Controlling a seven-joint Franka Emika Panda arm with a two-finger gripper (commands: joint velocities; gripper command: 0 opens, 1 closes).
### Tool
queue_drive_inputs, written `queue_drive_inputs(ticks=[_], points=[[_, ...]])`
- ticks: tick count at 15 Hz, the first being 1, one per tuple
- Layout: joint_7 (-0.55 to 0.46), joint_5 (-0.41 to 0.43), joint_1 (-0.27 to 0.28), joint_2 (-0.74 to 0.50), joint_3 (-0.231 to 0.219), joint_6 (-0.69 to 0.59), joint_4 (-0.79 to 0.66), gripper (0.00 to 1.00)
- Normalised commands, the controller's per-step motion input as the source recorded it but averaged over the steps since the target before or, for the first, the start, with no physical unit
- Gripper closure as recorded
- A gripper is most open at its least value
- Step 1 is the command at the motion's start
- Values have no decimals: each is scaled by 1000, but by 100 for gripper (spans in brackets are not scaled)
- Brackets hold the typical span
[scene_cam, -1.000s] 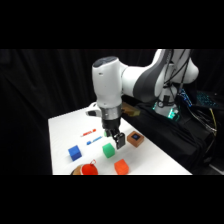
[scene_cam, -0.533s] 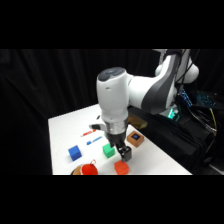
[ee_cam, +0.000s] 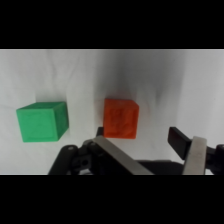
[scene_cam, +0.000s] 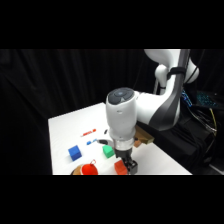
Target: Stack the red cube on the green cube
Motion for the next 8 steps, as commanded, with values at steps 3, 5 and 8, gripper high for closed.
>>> queue_drive_inputs(ticks=[3, 5, 8], points=[[318, -123, 201, 128, -164, 253, 51, 0], [378, -216, 261, 79, -243, 237, 21, 0], [372, -234, 258, -29, -258, 182, -39, 0]])
